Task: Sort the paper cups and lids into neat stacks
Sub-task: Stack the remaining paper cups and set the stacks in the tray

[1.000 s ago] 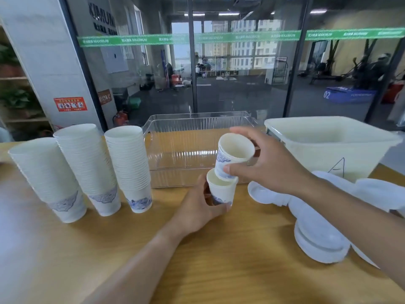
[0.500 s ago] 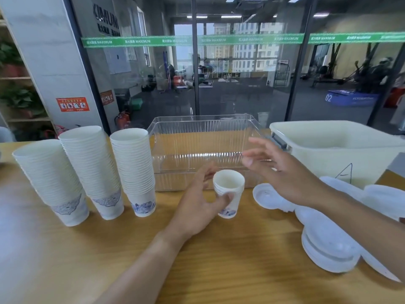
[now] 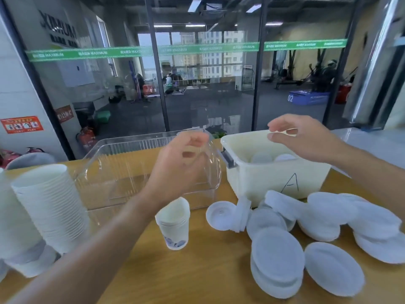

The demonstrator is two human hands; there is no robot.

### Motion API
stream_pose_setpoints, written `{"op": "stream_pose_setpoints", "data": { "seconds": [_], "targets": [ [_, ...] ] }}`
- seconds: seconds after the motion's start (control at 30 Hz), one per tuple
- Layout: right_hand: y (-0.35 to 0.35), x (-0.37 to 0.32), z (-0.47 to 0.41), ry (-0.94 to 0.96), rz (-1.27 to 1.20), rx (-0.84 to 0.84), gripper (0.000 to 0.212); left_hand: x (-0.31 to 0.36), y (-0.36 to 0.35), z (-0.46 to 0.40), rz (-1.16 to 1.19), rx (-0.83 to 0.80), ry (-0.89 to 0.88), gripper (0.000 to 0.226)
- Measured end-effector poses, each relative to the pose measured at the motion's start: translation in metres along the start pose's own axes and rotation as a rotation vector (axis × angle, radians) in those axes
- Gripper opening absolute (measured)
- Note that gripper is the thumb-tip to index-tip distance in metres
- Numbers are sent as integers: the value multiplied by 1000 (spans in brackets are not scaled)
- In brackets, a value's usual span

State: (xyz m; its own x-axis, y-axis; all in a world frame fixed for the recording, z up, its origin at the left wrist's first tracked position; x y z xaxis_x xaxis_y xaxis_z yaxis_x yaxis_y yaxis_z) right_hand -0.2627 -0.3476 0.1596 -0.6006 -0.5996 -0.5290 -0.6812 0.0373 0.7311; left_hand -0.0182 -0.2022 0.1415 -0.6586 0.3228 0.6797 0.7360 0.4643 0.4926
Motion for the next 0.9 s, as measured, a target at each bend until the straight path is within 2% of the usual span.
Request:
{"op": "stream_pose_setpoints", "data": {
  "seconds": [0.07, 0.17, 0.33, 0.43, 0.5, 0.63, 0.73, 0.9],
  "targets": [
    [1, 21, -12, -54, 71, -84, 24, 16, -25, -30, -41, -90, -24, 25],
    [-15, 43, -23, -95, 148, -314, 23, 28, -70, -71, -156, -279, -78, 21],
    [-54, 72, -17, -137, 343, -752, 27, 21, -146, -106, -338, -638, -108, 37],
    [-63, 79, -14, -170, 285, -848, 30, 4, -187, -104, -453, -900, -44, 47],
    [-65, 83, -15, -197, 268, -891, 33, -3, -207, -100, -507, -1008, -37, 48],
    [-70, 93, -12, -268, 279, -1011, 36, -4, -235, -96, -572, -1082, -84, 48],
    [-76, 95, -16, -253, 211, -1016, 35, -1, -245, -97, -605, -1055, -132, 45],
    [-58, 80, -31, -171, 9, -736, 37, 6, -243, -103, -576, -889, -174, 49]
  ]
}}
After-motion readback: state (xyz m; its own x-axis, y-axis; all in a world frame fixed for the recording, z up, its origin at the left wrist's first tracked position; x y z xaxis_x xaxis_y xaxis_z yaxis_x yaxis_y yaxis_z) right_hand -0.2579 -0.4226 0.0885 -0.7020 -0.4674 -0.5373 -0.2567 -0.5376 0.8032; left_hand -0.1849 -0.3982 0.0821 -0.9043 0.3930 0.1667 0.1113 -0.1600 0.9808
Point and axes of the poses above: each hand's wrist, its own z-axis away from the middle knuckle, its own y-axis out of the back of the hand, x = y × z, the point moved 10 cm from there along -z, towards the middle knuckle, and after that the axes turned 2 degrees about y, right-handed, at the moved point
